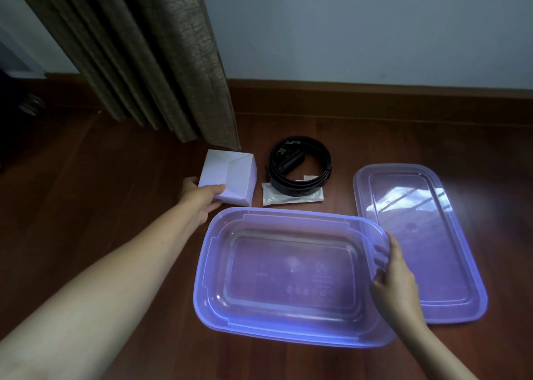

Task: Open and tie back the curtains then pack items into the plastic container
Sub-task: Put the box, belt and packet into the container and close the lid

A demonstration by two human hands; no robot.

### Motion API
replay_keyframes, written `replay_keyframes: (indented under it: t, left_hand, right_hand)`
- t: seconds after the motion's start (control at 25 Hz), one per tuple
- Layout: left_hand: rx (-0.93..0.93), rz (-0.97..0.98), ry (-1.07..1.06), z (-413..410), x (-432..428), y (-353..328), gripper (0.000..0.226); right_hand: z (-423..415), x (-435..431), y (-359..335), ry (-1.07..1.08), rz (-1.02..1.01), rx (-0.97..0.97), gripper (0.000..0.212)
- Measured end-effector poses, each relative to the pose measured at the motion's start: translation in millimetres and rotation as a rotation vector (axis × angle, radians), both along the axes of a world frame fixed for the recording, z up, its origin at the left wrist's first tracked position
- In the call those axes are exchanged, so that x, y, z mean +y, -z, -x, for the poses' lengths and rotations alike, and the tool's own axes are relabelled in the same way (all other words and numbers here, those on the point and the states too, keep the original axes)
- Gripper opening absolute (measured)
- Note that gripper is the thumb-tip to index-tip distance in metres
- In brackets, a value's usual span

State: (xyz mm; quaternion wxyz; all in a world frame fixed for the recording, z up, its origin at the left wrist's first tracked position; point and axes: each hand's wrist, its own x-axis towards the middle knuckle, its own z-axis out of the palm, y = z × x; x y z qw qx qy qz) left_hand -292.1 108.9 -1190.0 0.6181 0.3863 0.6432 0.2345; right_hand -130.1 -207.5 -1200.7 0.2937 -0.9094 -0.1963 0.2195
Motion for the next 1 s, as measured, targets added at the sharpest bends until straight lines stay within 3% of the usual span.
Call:
replay_keyframes:
  t: [0.28,0.4,0.52,0.64,0.72,0.84,0.92,1.0]
  left_hand:
    - [-0.264,0.004,-0.139,44.3,0.8,-13.4,0.026]
    - [-0.375,-0.052,-0.120,68.4,-9.1,-32.9,0.026]
    - [-0.506,-0.114,0.039,79.6,-32.7,-56.6,0.033]
    - [-0.591,-0.221,0.425,75.0,-56.6,-75.3,0.056]
    - [-0.409,-0.465,0.731,63.3,-73.1,-77.0,0.064]
    - [0.107,-1.227,1.111,47.0,-99.7,-54.2,0.049]
    - [0.351,-1.646,1.136,47.0,-116.3,-36.3,0.046]
    - [0.461,-1.833,1.128,54.8,-127.4,-23.3,0.045]
  right_hand:
    - [0.5,-0.8,-1.1,-0.002,-0.019,0.018,0.083]
    - [0.8,-1.4,-2.0,-0.007,-0.025,0.010,0.082]
    - [0.1,-2.0,-0.3,-0.014,-0.015,0.001,0.082]
    - [-0.4,-0.8,0.8,-0.009,-0.019,0.001,0.084]
    - [-1.3,-0.7,1.1,-0.008,-0.027,0.002,0.084]
    - [-1.2,-1.1,-0.3,-0.010,-0.021,0.007,0.084]
    - [-0.5,-1.0,-2.0,-0.013,-0.032,0.009,0.082]
    - [-0.9,-1.6,-3.0,-0.019,-0.042,0.013,0.082]
